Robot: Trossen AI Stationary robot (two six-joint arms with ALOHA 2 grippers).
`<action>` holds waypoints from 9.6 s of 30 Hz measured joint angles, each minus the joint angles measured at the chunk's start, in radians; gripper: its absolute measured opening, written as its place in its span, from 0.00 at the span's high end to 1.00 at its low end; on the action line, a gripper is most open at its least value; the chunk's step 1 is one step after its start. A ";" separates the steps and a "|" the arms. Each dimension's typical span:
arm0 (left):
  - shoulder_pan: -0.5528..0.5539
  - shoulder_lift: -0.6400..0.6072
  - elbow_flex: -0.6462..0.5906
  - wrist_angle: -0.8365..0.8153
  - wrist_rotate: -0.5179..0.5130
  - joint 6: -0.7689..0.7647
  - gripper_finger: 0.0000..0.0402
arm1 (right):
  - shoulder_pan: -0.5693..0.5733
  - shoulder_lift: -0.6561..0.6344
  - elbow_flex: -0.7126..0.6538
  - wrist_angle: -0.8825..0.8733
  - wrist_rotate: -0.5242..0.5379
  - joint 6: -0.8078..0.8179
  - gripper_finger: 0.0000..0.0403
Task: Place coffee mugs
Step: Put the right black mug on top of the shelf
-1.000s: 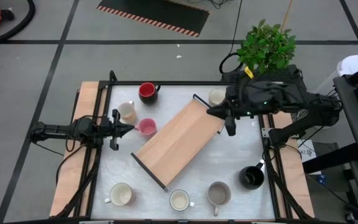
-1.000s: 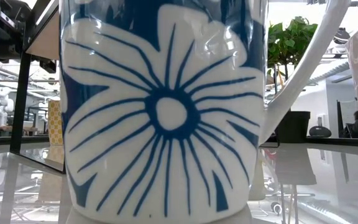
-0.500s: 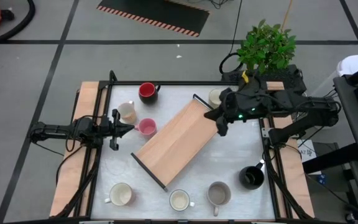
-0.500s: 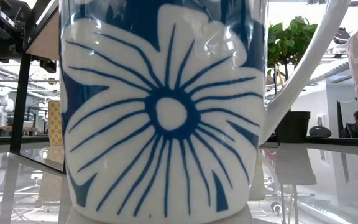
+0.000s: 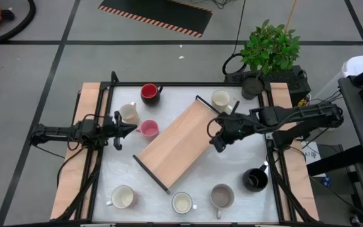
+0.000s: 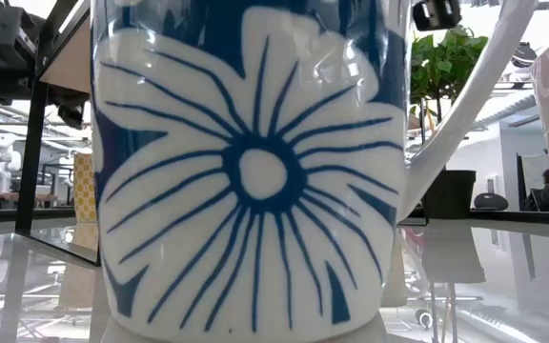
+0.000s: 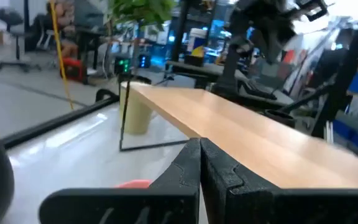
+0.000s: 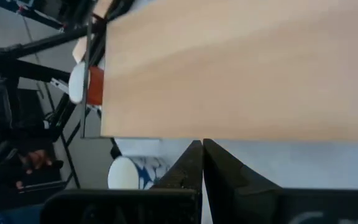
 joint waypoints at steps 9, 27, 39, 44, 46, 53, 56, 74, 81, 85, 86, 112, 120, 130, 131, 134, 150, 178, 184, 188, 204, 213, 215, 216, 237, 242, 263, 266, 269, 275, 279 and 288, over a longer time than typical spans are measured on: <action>0.002 0.002 0.000 0.029 -0.004 -0.097 1.00 | 0.024 -0.051 -0.001 -0.113 0.012 0.116 1.00; 0.002 0.002 0.000 0.030 -0.004 -0.214 1.00 | 0.053 -0.076 -0.001 -0.268 -0.201 0.327 1.00; 0.002 0.024 0.000 -0.002 -0.002 -0.193 1.00 | 0.239 -0.076 0.000 -0.416 -0.196 0.265 1.00; 0.002 0.054 0.001 -0.003 -0.002 -0.169 1.00 | 0.313 -0.076 -0.001 -0.445 -0.174 0.023 0.96; 0.002 0.064 0.001 -0.003 -0.002 -0.160 1.00 | 0.338 -0.076 -0.001 -0.442 -0.169 -0.085 0.92; 0.002 0.087 0.001 -0.003 -0.002 -0.156 1.00 | 0.371 -0.076 -0.003 -0.556 -0.077 -0.280 0.65; 0.002 0.087 0.001 -0.003 -0.002 -0.150 1.00 | 0.374 -0.077 -0.041 -0.594 -0.075 -0.348 0.55; 0.002 0.087 0.000 -0.003 -0.003 -0.147 1.00 | 0.378 -0.079 -0.371 -0.356 -0.228 -0.446 0.52; 0.002 0.087 0.000 -0.006 -0.003 -0.172 1.00 | 0.380 -0.080 -0.455 -0.301 -0.223 -0.457 0.63; 0.002 0.087 0.000 -0.007 -0.003 -0.192 1.00 | 0.380 -0.080 -0.474 -0.300 -0.224 -0.420 0.78; 0.002 0.087 0.000 -0.007 -0.003 -0.195 1.00 | 0.381 -0.080 -0.475 -0.299 -0.223 -0.414 0.82; 0.002 0.164 -0.002 0.020 -0.004 -0.214 1.00 | 0.270 -0.079 -0.207 -0.338 -0.169 0.533 0.99; 0.002 0.164 -0.002 0.028 -0.003 -0.233 1.00 | 0.238 -0.079 -0.118 -0.308 -0.136 0.750 0.99; 0.002 0.164 -0.002 0.029 -0.003 -0.244 1.00 | 0.191 -0.021 0.158 -0.493 -0.004 0.788 0.99; 0.002 0.164 -0.002 0.029 -0.003 -0.244 1.00 | 0.189 -0.002 0.196 -0.530 0.005 0.787 0.99; 0.002 0.164 -0.002 0.029 -0.003 -0.243 1.00 | 0.178 0.056 0.318 -0.608 0.036 0.771 0.99; 0.002 0.164 -0.002 0.010 -0.003 -0.246 1.00 | -0.047 0.284 0.792 -0.796 0.039 0.465 0.99; 0.002 0.164 -0.001 0.008 -0.003 -0.256 1.00 | -0.397 0.368 0.856 -0.806 -0.076 0.000 0.99; 0.002 0.164 -0.001 0.008 -0.003 -0.262 1.00 | -0.366 0.351 0.804 -0.803 -0.104 0.009 0.99; 0.002 0.164 -0.001 0.010 -0.003 -0.263 1.00 | -0.357 0.326 0.752 -0.803 -0.093 0.011 0.99; 0.002 0.164 -0.001 0.013 -0.003 -0.253 1.00 | -0.356 0.183 0.408 -0.805 -0.062 0.045 0.99; 0.002 0.164 -0.001 0.010 -0.003 -0.254 1.00 | -0.363 0.189 0.374 -0.804 -0.010 0.020 0.98; 0.002 0.164 -0.001 0.010 -0.003 -0.254 1.00 | -0.370 0.188 0.374 -0.805 -0.011 0.011 0.98; 0.002 0.164 -0.001 0.009 -0.003 -0.254 1.00 | -0.374 0.188 0.374 -0.806 -0.012 0.002 0.98; 0.002 0.164 -0.001 0.066 -0.004 -0.241 1.00 | -0.417 0.194 0.374 -0.805 0.012 -0.086 0.98; 0.002 0.164 -0.001 0.148 -0.004 -0.192 1.00 | -0.417 0.193 0.342 -0.798 -0.009 -0.083 0.98; 0.002 0.164 0.000 0.165 -0.004 -0.191 1.00 | -0.417 0.193 0.294 -0.789 -0.013 -0.064 0.86; 0.002 0.164 0.000 0.165 -0.004 -0.192 1.00 | -0.417 0.193 0.294 -0.770 -0.013 -0.062 0.85; 0.002 0.164 0.000 0.165 -0.004 -0.195 1.00 | -0.417 0.193 0.294 -0.764 -0.013 -0.052 0.83; 0.002 0.164 0.000 0.165 -0.011 -0.194 1.00 | -0.415 0.194 0.294 -0.756 -0.013 -0.038 0.82; 0.002 0.164 0.000 0.165 -0.022 -0.194 1.00 | -0.415 0.194 0.294 -0.724 -0.013 -0.016 0.82; 0.002 0.164 0.000 0.165 -0.022 -0.197 1.00 | -0.415 0.194 0.294 -0.697 -0.013 0.007 0.82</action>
